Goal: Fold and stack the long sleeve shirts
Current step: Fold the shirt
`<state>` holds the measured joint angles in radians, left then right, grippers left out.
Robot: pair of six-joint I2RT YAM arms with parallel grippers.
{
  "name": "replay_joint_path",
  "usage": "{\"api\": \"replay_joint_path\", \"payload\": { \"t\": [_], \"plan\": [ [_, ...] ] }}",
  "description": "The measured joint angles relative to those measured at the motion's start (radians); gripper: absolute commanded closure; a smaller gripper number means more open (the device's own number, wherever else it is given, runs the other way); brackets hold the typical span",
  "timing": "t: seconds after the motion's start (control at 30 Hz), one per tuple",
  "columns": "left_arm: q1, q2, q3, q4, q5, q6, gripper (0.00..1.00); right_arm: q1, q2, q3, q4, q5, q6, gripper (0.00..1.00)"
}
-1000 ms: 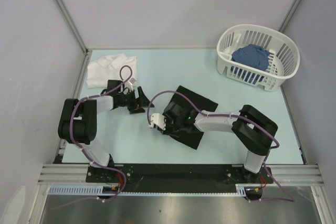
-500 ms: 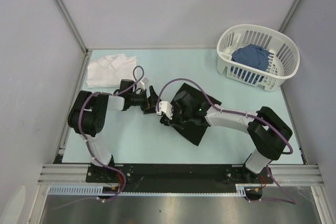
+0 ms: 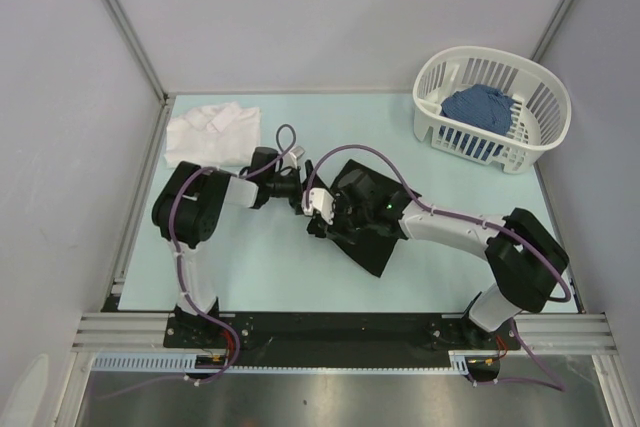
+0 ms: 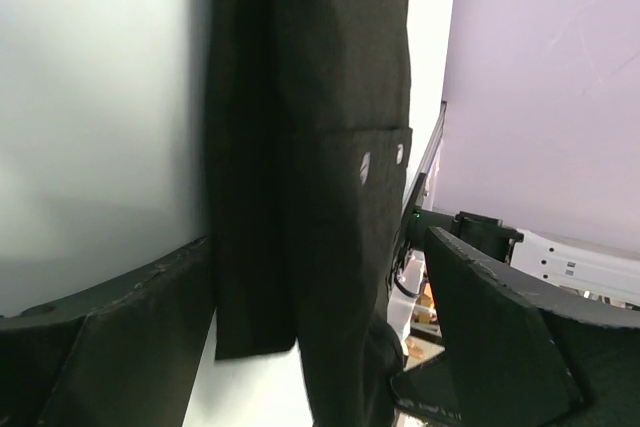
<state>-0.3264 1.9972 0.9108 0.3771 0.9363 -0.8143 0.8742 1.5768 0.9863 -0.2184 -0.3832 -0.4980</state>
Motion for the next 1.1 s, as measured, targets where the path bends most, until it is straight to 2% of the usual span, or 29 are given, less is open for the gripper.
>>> {"api": "replay_joint_path", "payload": {
  "t": [0.27,0.37,0.47,0.57,0.7,0.77,0.8,0.83,0.87,0.9,0.93,0.97,1.0,1.03,1.07,1.1],
  "plan": [
    [-0.039,0.034,0.045,0.002,0.0,-0.026,0.08,-0.024,-0.012,-0.005,-0.008,-0.013,0.001,1.0],
    [-0.039,0.034,0.047,-0.002,0.004,-0.024,0.11,-0.036,-0.016,-0.005,-0.013,-0.023,0.0,1.0],
    [-0.04,0.039,0.051,-0.005,0.006,-0.025,0.2,-0.044,-0.018,-0.005,-0.016,-0.03,0.001,1.0],
    [-0.044,0.054,0.056,0.0,0.007,-0.045,0.39,-0.052,-0.018,-0.005,-0.016,-0.037,0.005,1.0],
    [-0.054,0.076,0.05,0.01,-0.009,-0.076,0.56,-0.056,-0.019,-0.005,-0.016,-0.048,0.004,1.0],
    [-0.057,0.079,0.045,0.01,-0.017,-0.084,0.71,-0.055,-0.019,-0.005,-0.017,-0.052,0.004,0.97],
    [-0.058,0.079,0.043,0.007,-0.024,-0.083,0.76,-0.053,-0.019,-0.006,-0.017,-0.052,0.004,0.84],
    [-0.06,0.079,0.042,-0.001,-0.031,-0.081,0.86,-0.052,-0.019,-0.007,-0.018,-0.052,0.004,0.76],
    [-0.062,0.079,0.041,-0.013,-0.04,-0.074,0.92,-0.05,-0.019,-0.007,-0.019,-0.052,0.004,0.67],
    [-0.063,0.079,0.042,-0.025,-0.044,-0.074,0.96,-0.048,-0.019,-0.007,-0.02,-0.052,0.008,0.5],
    [-0.063,0.079,0.042,-0.037,-0.046,-0.063,1.0,-0.047,-0.019,-0.007,-0.021,-0.052,0.016,0.42],
    [-0.062,0.077,0.046,-0.055,-0.045,-0.054,1.0,-0.045,-0.019,-0.007,-0.023,-0.052,0.019,0.34],
    [-0.061,0.068,0.061,-0.104,-0.048,-0.021,1.0,-0.045,-0.02,-0.007,-0.027,-0.051,0.021,0.16],
    [-0.061,0.063,0.067,-0.125,-0.055,-0.005,1.0,-0.047,-0.024,-0.008,-0.035,-0.05,0.023,0.07],
    [-0.06,0.055,0.082,-0.169,-0.066,0.035,1.0,-0.047,-0.03,-0.009,-0.043,-0.05,0.035,0.01],
    [-0.059,0.049,0.099,-0.221,-0.077,0.069,1.0,-0.052,-0.042,-0.012,-0.053,-0.048,0.039,0.0]
  ]
}}
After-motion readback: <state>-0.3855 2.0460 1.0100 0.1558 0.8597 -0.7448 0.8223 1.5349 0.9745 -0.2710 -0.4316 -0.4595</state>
